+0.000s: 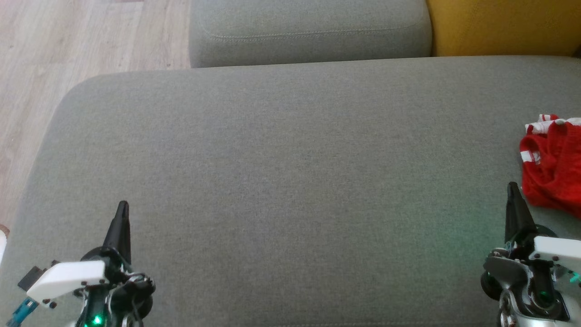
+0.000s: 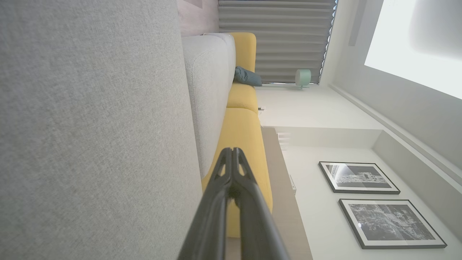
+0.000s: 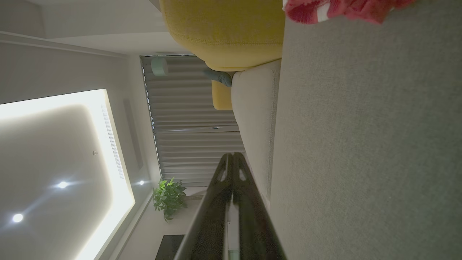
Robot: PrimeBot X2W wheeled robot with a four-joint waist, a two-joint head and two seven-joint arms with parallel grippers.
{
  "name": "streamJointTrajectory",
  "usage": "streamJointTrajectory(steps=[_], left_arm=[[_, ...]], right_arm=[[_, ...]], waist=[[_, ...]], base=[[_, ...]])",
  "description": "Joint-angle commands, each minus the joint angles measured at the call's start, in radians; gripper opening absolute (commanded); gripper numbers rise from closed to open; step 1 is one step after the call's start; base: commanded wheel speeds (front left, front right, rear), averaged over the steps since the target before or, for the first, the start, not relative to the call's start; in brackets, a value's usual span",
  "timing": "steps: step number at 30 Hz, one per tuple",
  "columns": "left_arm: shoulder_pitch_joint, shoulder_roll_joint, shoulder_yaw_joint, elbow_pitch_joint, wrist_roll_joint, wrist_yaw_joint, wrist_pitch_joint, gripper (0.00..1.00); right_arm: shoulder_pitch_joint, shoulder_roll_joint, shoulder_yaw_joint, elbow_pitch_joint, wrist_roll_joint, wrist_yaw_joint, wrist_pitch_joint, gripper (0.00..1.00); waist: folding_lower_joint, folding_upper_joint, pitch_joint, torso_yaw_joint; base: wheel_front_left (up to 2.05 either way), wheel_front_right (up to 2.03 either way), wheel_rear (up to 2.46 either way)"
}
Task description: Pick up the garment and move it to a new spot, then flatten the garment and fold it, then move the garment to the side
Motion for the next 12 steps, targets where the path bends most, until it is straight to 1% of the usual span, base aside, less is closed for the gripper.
streamJointTrajectory(steps=[1,12], left_arm=[[-0.060,0.018,0.035,-0.038,-0.004,-0.007,0.007,0.00],[-0.060,0.018,0.035,-0.038,-0.004,-0.007,0.007,0.00]], right_arm=[[-0.019,-0.005,0.020,-0.041,0.007,0.007,0.006,0.00],[-0.019,-0.005,0.020,-0.041,0.007,0.007,0.006,0.00]], waist=[[0.0000,0.0000,0.000,0.000],[0.0000,0.0000,0.000,0.000]], base=[[0.00,0.00,0.00],[0.00,0.00,0.00]])
